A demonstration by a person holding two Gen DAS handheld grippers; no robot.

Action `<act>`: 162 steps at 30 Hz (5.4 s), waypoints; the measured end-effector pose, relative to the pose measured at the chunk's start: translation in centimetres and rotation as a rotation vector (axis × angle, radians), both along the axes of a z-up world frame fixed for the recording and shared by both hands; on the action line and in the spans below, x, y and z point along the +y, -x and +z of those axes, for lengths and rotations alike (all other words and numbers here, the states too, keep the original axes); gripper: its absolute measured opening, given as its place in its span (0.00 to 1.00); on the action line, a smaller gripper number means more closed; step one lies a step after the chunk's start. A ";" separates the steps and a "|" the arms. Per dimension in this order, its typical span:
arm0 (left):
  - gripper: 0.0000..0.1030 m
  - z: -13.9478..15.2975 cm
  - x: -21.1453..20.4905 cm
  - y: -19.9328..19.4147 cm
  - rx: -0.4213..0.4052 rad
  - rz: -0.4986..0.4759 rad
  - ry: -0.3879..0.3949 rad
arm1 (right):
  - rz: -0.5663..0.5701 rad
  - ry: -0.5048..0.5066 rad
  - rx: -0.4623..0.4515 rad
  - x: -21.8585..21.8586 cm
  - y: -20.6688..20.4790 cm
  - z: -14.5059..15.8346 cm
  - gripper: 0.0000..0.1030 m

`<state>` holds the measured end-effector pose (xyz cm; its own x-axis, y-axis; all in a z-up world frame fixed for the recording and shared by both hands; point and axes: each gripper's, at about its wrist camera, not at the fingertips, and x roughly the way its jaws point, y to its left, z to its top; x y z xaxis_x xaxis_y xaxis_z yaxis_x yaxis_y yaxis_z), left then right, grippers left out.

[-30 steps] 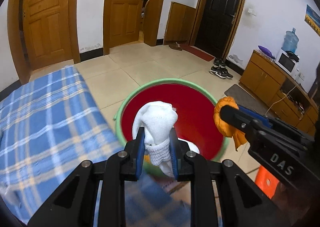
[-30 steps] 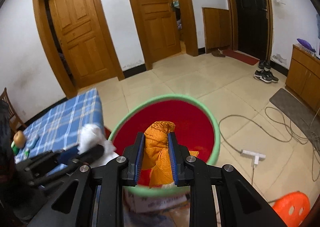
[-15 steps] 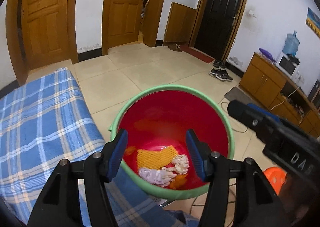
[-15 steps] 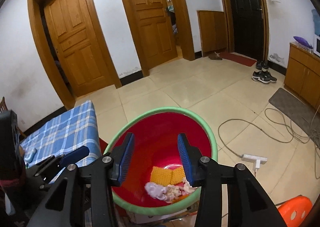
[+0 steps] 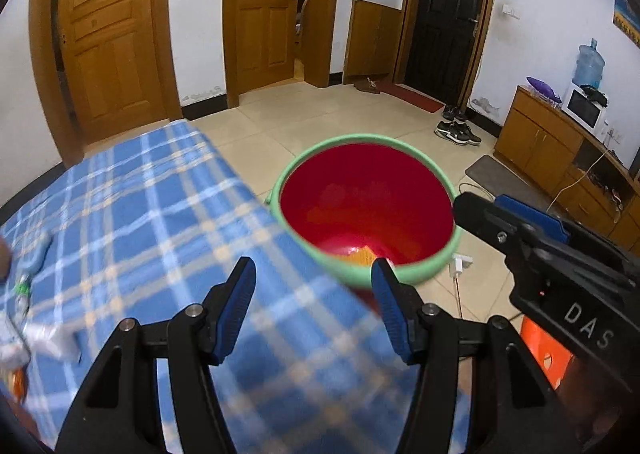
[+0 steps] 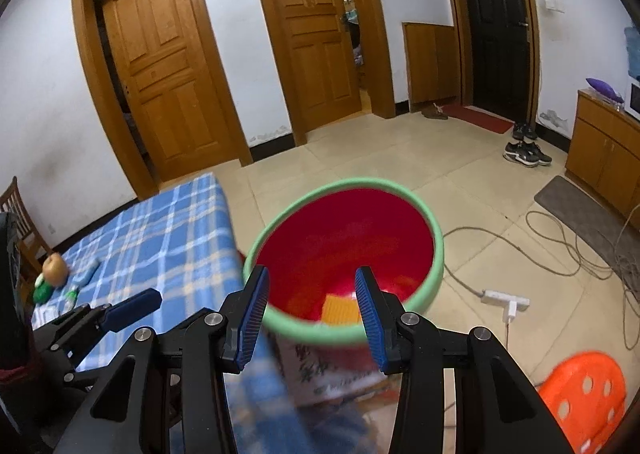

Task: Collect trash
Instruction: 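Move both open tools back toward the table, then grasp the orange box with the left tool while the right tool grasps the teal medicine box, then lift both boxes and carry them over the red bucket, then open both tools to drop the boxes into the bucket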

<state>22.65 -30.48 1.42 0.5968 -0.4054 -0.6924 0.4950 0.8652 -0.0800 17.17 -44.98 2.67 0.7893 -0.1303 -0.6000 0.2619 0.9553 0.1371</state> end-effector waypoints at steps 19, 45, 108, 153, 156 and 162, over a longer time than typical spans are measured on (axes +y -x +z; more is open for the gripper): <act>0.57 0.6 12.8 7.5 -0.047 0.122 0.050 | 0.089 -0.027 0.030 7.7 6.0 -1.2 0.47; 0.89 -3.6 36.1 8.2 -0.032 0.527 0.108 | 0.663 -0.053 0.107 30.0 0.8 -5.4 0.49; 0.45 -3.0 34.9 9.7 0.051 0.517 0.112 | 0.751 0.123 0.021 32.8 3.4 -5.3 0.18; 0.45 1.2 8.7 3.8 -0.004 -0.088 0.078 | 0.020 0.159 -0.060 6.6 7.6 0.2 0.18; 0.45 1.3 7.9 2.2 0.000 -0.097 0.083 | 0.006 0.187 -0.052 5.1 5.4 -0.2 0.18; 0.45 1.2 4.1 -2.7 0.034 -0.098 0.054 | -0.039 0.189 -0.005 0.9 -0.5 -1.1 0.18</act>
<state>25.39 -26.36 2.62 0.5291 -0.4978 -0.6872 0.5735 0.8067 -0.1429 17.69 -44.13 1.55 0.7843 -0.2711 -0.5580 0.2993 0.9532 -0.0424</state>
